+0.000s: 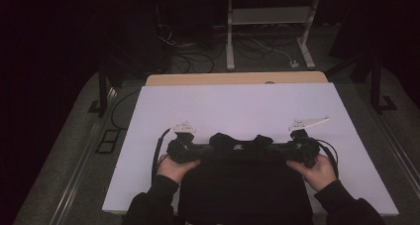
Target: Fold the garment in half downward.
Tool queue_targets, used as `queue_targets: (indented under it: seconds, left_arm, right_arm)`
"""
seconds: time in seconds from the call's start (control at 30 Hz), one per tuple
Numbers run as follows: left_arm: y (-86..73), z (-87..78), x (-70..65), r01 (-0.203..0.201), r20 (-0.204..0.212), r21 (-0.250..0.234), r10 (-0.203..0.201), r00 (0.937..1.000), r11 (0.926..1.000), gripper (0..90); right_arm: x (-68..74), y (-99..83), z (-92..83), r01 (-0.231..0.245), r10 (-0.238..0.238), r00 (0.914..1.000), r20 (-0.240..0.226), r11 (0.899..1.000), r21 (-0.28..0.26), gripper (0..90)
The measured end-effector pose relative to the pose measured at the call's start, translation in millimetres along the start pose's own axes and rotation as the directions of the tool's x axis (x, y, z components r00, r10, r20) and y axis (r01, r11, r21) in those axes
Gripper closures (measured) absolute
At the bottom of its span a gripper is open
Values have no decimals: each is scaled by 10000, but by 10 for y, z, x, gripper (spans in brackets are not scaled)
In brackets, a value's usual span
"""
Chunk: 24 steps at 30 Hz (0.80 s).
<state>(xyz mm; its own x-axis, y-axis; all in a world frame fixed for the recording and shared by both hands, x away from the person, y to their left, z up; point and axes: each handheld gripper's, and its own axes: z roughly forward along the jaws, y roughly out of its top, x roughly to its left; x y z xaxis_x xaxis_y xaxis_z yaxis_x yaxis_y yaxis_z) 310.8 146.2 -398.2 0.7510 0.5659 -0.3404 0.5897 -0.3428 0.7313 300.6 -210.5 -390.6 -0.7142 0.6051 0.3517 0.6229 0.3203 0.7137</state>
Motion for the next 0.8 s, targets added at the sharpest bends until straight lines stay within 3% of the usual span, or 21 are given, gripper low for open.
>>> queue_targets:
  seconds: [0.6, 0.8]
  left_arm:
    - [-239, 68, -174, -353, 398, 1033, 313, 9987, 9940, 842]
    - [-284, 86, -198, -559, 712, 1664, 445, 9965, 9845, 840]
  right_arm:
    - [94, -277, 34, -15, 37, 9998, -208, 9947, 1030, 854]
    - [164, -358, 47, -60, 108, 9994, -328, 9898, 1425, 852]
